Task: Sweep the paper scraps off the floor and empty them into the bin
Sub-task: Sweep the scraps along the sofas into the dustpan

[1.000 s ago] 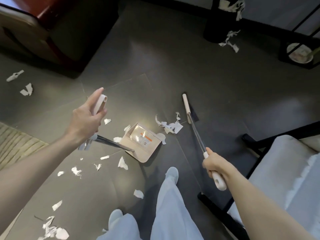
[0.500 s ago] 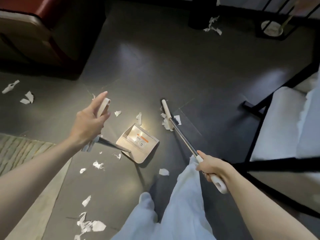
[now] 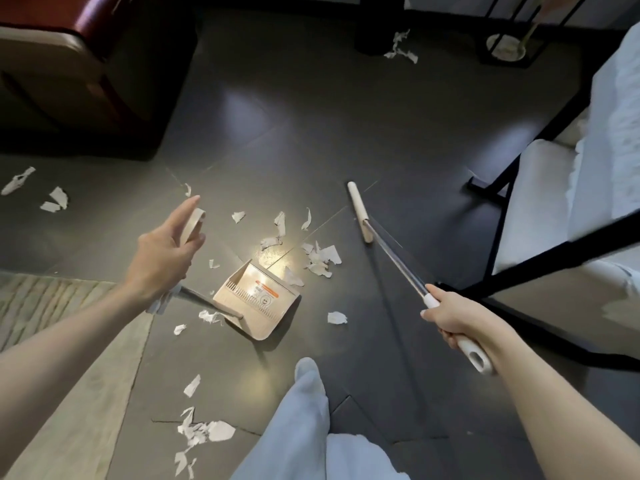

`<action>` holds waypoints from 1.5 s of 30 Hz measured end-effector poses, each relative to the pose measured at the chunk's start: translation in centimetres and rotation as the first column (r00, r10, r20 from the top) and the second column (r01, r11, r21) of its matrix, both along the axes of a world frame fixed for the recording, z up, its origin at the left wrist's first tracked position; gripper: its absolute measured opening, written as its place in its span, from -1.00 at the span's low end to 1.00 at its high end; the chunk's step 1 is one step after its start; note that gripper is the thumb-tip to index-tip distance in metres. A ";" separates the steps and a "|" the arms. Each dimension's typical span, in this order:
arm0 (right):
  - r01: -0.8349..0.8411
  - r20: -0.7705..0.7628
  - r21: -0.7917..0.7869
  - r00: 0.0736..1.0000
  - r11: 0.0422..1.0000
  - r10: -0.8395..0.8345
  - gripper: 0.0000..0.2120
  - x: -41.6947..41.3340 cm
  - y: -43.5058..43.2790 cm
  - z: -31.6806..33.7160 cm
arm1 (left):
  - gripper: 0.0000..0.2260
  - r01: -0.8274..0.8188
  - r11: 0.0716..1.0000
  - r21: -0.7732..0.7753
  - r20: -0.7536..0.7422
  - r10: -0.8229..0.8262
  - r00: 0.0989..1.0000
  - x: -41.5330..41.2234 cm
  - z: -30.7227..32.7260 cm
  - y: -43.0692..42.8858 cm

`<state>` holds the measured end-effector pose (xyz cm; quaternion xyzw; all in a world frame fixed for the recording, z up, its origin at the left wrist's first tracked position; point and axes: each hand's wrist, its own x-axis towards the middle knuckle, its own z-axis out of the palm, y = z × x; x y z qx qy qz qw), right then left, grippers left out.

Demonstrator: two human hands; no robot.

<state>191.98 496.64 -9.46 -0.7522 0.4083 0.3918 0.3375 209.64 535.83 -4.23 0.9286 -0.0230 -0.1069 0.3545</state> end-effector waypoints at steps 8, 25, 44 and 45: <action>-0.273 -0.070 0.031 0.959 0.961 0.275 -0.32 -3.6 9.7 -1.9 | -0.50 -0.049 0.999 0.017 0.080 0.047 0.996 -8.5 0.4 6.1; -0.164 -0.033 -0.076 0.986 0.984 0.162 -0.45 -19.7 17.8 -0.8 | -0.52 -0.060 0.998 -0.013 0.029 0.061 0.998 -23.3 -1.2 13.3; 0.122 0.167 0.206 0.973 0.971 -0.158 -0.38 -2.5 17.4 -0.2 | -0.51 -0.188 0.978 -0.086 -0.006 0.188 0.982 -15.5 -0.6 14.9; 0.013 0.180 0.130 0.983 0.991 -0.036 -0.40 -0.2 16.3 -0.7 | -0.51 -0.211 0.974 -0.086 -0.003 0.212 0.977 -14.5 -0.6 14.3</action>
